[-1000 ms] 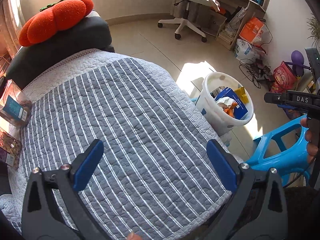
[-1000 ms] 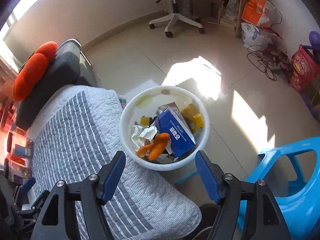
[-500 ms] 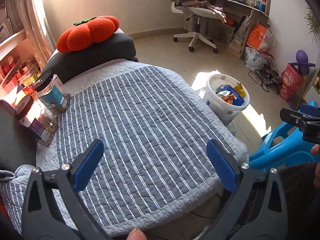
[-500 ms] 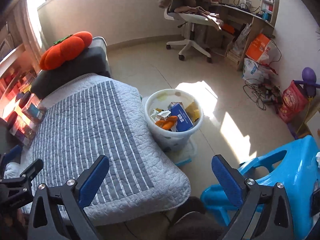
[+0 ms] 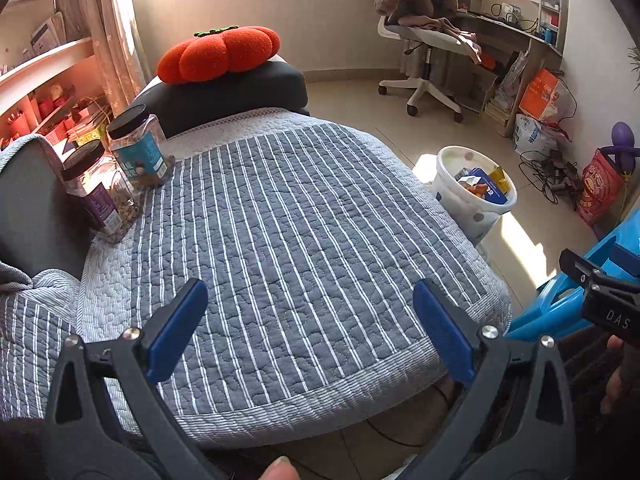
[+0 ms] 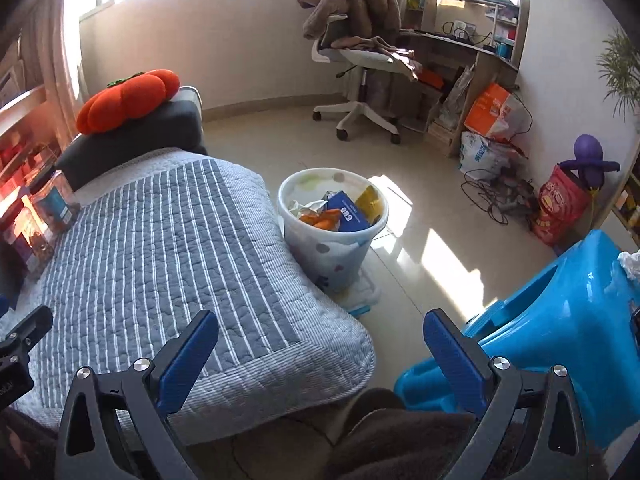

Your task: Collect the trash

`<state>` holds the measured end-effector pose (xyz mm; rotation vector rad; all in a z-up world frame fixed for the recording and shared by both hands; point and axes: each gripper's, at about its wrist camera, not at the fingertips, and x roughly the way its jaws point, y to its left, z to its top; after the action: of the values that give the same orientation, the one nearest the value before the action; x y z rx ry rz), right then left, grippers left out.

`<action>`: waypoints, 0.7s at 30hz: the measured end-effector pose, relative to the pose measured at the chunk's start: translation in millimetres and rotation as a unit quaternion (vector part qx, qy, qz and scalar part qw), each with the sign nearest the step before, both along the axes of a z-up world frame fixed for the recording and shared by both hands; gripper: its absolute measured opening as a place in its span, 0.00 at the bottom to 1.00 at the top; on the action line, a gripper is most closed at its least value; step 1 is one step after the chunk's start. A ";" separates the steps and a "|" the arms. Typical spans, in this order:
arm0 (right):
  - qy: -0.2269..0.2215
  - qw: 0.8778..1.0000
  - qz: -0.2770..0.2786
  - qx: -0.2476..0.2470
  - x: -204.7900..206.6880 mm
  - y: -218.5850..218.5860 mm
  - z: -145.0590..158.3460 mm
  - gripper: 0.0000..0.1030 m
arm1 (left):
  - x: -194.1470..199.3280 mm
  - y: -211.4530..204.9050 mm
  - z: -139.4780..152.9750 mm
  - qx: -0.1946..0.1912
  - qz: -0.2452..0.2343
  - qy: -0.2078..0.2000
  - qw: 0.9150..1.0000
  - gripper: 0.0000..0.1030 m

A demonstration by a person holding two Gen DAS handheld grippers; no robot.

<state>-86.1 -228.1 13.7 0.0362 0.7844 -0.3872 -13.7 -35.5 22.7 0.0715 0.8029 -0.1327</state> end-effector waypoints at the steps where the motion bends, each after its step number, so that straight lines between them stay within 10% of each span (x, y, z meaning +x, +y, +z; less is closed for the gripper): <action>1: 0.001 1.000 -0.001 -0.001 1.1 0.2 -1.3 1.00 | -0.2 -0.2 0.3 0.002 0.002 -0.002 1.000 0.99; 21: 0.009 1.000 0.005 -0.005 4.3 8.8 -8.0 1.00 | -2.6 -11.0 -1.1 -0.003 -0.013 0.003 1.000 0.99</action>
<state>-81.7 -219.3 5.8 0.0191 0.8003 -0.3830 -16.3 -46.5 21.5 0.0757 0.8074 -0.1601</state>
